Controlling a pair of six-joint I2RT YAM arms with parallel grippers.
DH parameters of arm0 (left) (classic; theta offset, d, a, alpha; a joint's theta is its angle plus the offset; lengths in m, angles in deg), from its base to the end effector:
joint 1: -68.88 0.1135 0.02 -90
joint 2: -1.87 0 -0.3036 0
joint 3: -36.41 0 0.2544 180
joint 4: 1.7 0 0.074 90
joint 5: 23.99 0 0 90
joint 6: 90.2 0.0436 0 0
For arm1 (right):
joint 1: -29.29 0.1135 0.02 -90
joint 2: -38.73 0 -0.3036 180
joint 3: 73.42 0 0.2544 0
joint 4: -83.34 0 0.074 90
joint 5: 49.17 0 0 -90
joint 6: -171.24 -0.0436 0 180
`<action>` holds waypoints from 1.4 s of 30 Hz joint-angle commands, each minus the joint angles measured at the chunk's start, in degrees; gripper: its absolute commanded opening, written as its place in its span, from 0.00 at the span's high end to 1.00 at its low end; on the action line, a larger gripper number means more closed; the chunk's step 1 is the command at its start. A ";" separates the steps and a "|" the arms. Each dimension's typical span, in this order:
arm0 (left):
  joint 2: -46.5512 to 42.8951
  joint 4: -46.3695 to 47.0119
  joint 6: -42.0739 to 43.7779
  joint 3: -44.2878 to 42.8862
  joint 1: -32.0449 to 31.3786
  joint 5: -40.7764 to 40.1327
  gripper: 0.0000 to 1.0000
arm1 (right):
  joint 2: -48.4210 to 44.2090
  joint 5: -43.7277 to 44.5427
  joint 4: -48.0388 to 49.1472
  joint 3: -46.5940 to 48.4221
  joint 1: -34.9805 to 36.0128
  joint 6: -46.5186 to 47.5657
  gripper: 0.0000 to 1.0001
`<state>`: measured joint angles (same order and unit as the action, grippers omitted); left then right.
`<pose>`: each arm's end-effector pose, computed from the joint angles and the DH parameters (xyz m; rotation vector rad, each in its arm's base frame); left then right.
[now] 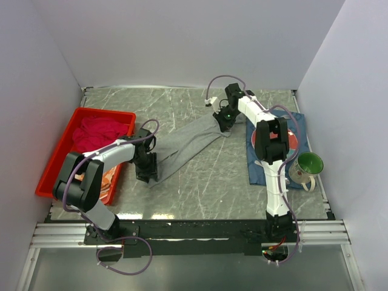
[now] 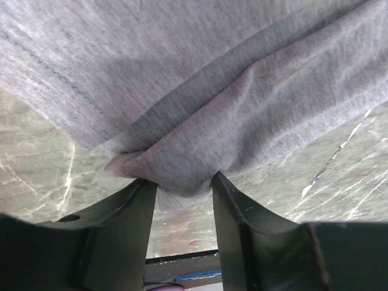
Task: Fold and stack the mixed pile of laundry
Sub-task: Fold the tank top at the center of the board.
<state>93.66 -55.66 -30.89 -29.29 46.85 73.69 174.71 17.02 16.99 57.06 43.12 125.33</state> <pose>0.2557 -0.1098 0.1896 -0.2112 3.0236 -0.2994 0.5075 0.1431 0.1919 -1.3858 2.3165 0.4366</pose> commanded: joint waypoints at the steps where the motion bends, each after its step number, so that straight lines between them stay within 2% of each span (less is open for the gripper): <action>1: 0.15 1.03 -0.33 0.64 0.57 -0.30 0.53 | -7.13 -0.62 0.23 -4.85 -2.65 0.29 1.00; 5: -0.29 0.85 -0.24 0.64 0.66 -0.21 0.53 | -11.61 -0.71 1.64 -11.26 -4.24 0.90 1.00; 14: -1.26 0.24 0.64 -0.24 0.84 0.23 0.52 | -15.48 -0.71 2.70 -17.69 -5.65 0.99 1.00; 19: -3.54 -0.29 1.08 -0.77 0.84 0.58 0.50 | -14.52 -0.44 2.52 -16.64 -5.65 0.55 1.00; 23: -4.51 -1.25 1.26 -1.47 0.84 0.14 0.48 | -13.12 -0.88 2.87 -12.35 -5.56 -0.59 0.99; 28: -6.35 -2.57 0.99 -3.75 0.84 -0.83 0.45 | -9.86 -1.06 0.50 -3.91 -4.25 -1.65 0.82; 29: -6.88 -2.84 0.90 -4.45 0.84 -1.26 0.44 | -9.95 -1.32 0.33 -2.59 -3.98 -1.38 0.72; 34: -11.71 -4.86 0.64 -9.64 0.84 -4.16 0.38 | -15.03 -6.76 3.92 -7.83 -2.14 4.06 0.47; 35: -12.33 -5.47 0.64 -10.26 0.93 -4.86 0.37 | -16.70 -8.86 3.15 -8.81 -0.83 5.98 0.41; 36: -13.03 -5.82 0.64 -11.48 0.84 -6.70 0.36 | -17.50 -14.71 1.40 -9.60 -0.03 11.40 0.39; 38: -14.96 -6.27 0.55 -12.72 1.45 -7.51 0.32 | -19.95 -20.19 -4.03 -13.02 2.60 18.01 0.34; 39: -15.67 -6.79 0.46 -13.77 1.63 -12.47 0.30 | -21.01 -23.00 -5.46 -14.69 5.83 25.61 0.34; 41: -18.39 -7.06 -0.41 -14.57 2.59 -16.36 0.22 | -24.08 -27.15 -5.57 -20.66 9.45 31.20 0.31; 42: -19.44 -7.14 -0.94 -15.18 3.21 -19.34 0.18 | -24.88 -27.60 -4.78 -22.25 13.64 34.18 0.31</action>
<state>78.77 -60.88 -30.96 -41.29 48.23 65.08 157.40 1.44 16.57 40.54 46.64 142.45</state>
